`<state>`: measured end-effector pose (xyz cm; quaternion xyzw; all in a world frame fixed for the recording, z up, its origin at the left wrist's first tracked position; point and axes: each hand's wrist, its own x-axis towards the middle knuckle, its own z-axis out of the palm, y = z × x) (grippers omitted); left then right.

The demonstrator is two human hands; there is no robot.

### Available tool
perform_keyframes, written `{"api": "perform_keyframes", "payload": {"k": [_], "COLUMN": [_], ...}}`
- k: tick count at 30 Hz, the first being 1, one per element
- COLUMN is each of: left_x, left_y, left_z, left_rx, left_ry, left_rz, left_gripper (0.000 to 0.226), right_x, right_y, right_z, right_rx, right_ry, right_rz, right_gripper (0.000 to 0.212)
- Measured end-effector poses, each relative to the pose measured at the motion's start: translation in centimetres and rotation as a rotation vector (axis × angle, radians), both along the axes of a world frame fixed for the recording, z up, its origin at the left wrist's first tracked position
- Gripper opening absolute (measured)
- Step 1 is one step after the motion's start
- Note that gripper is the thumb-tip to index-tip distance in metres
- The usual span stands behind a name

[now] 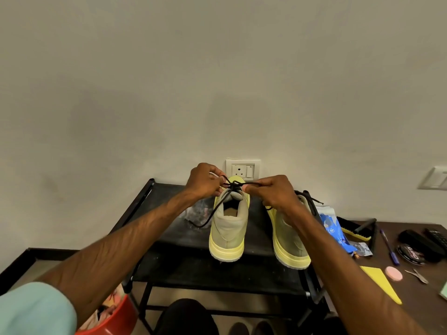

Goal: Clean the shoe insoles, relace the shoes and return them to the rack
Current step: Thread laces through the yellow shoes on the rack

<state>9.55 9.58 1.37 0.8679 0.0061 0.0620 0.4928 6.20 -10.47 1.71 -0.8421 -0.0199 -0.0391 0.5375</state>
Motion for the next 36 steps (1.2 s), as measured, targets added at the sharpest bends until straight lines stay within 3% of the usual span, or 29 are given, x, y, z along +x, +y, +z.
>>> {"api": "perform_keyframes", "payload": {"k": [3,6,13,19,22,24,28,36], "left_x": [0.1,0.1,0.3,0.5,0.5,0.5,0.4,0.4], "left_y": [-0.1,-0.2,-0.3,-0.4,-0.3,-0.3,-0.2,0.0], "left_z": [0.2,0.2,-0.1,-0.2,-0.3,-0.4,-0.5,-0.2], "left_rx": [-0.012,-0.016,0.075,0.101,0.098,0.084,0.067,0.055], "left_ry": [0.013,0.013,0.006,0.007,0.008,0.004,0.014,0.032], "left_rz": [0.003,-0.007,-0.037,-0.022,-0.008,0.001,0.004,-0.016], "left_gripper": [0.005,0.006,0.009,0.006,0.006,0.007,0.007,0.007], "right_x": [-0.1,-0.3,-0.3,-1.0,-0.8,-0.8,-0.4,0.0], "right_y": [0.4,1.0,-0.8,-2.7,-2.9,-2.2,0.0,0.3], "right_z": [-0.3,-0.6,-0.5,0.7,0.9,0.7,0.1,-0.6], "right_rx": [0.127,0.121,-0.224,-0.509,-0.595,-0.558,-0.361,-0.264], "right_ry": [0.032,0.013,-0.079,0.012,0.032,-0.028,-0.109,-0.13], "right_rz": [-0.088,-0.099,-0.104,-0.112,-0.101,-0.061,0.049,-0.018], "right_gripper": [0.016,0.014,0.011,0.024,0.02,0.015,0.03,0.02]}}
